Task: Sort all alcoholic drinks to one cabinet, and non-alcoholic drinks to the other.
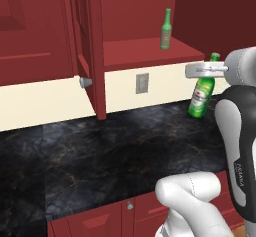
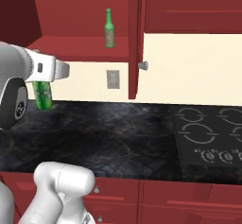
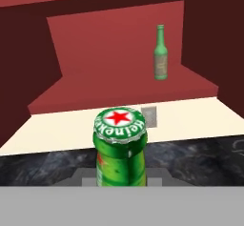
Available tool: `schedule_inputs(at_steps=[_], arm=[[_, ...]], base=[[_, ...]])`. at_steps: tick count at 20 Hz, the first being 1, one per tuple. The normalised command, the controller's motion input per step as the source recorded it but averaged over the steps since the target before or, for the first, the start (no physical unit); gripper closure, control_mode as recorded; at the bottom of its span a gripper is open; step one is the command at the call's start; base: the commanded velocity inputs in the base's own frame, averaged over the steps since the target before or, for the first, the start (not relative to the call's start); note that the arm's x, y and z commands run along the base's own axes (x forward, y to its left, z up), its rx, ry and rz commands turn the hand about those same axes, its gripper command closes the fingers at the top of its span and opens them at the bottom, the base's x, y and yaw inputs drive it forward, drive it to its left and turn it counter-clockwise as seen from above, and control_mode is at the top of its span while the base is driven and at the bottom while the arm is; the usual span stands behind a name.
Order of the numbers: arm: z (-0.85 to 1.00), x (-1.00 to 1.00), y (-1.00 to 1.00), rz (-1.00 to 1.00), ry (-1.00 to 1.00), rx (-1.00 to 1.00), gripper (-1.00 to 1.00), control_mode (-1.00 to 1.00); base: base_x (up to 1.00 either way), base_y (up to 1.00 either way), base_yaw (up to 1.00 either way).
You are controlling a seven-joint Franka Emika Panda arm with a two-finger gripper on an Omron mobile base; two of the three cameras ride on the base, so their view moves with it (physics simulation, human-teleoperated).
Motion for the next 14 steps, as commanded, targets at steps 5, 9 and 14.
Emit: schedule_inputs(at_steps=[5,9,14], arm=[[0.10,0.20,0.02,0.03,-0.02,-0.04,1.00,-1.00],[0.07,0.16,0.04,0.01,-0.06,-0.04,1.00,-1.00],[0.10,0.15,0.06,0.01,-0.04,-0.03,1.00,-1.00]], base=[[0.00,0.00,0.00],[0.00,0.00,0.00],[0.00,0.00,0.00]])
